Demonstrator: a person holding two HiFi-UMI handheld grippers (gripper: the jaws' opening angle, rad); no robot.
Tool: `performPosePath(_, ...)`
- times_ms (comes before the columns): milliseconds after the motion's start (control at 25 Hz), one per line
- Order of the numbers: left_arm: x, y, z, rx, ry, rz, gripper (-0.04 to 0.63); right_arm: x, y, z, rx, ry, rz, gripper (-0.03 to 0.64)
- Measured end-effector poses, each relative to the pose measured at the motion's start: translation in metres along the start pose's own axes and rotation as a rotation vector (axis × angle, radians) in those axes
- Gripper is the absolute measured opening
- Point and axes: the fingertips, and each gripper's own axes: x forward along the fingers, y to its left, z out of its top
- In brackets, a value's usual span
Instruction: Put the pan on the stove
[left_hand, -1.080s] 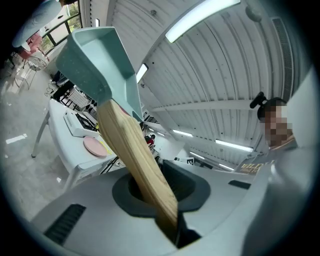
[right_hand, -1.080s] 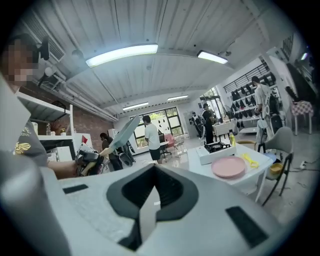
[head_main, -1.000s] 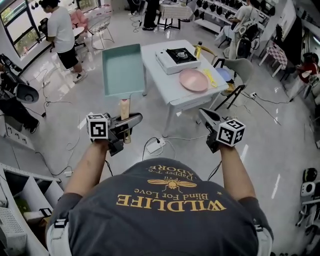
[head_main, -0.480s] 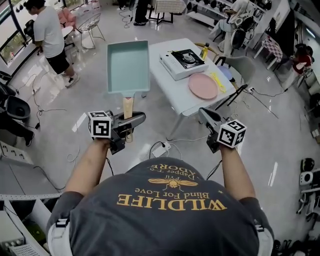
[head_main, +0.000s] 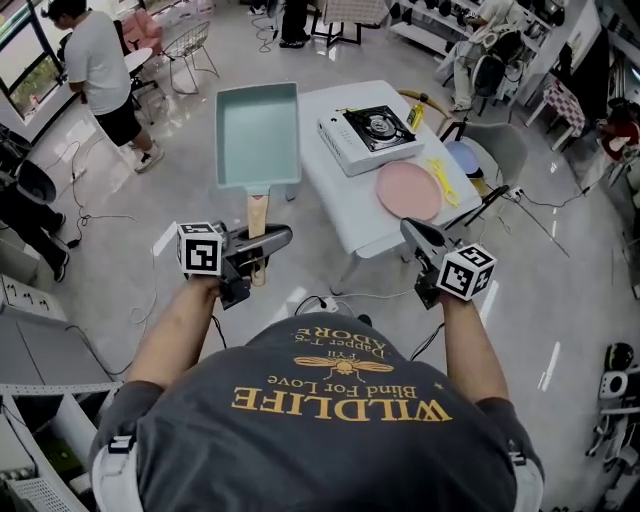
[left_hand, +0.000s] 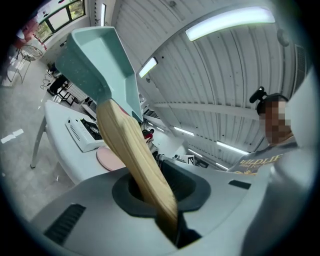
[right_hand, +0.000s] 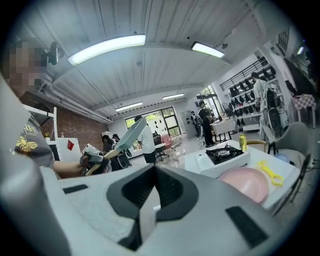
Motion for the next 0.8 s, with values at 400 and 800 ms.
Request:
performPosePath(400,0.170,0.026,0.069,-0.027,-0.096,0.077,0.054,0.006,-0.166,0.073,0.003,0.023,0.180,0.001)
performPosePath(800,0.232,0.067,0.091,-0.058,-0.099,0.130,0.055,0.035,-0.244,0.102,0.000,0.026,0.252,0.000)
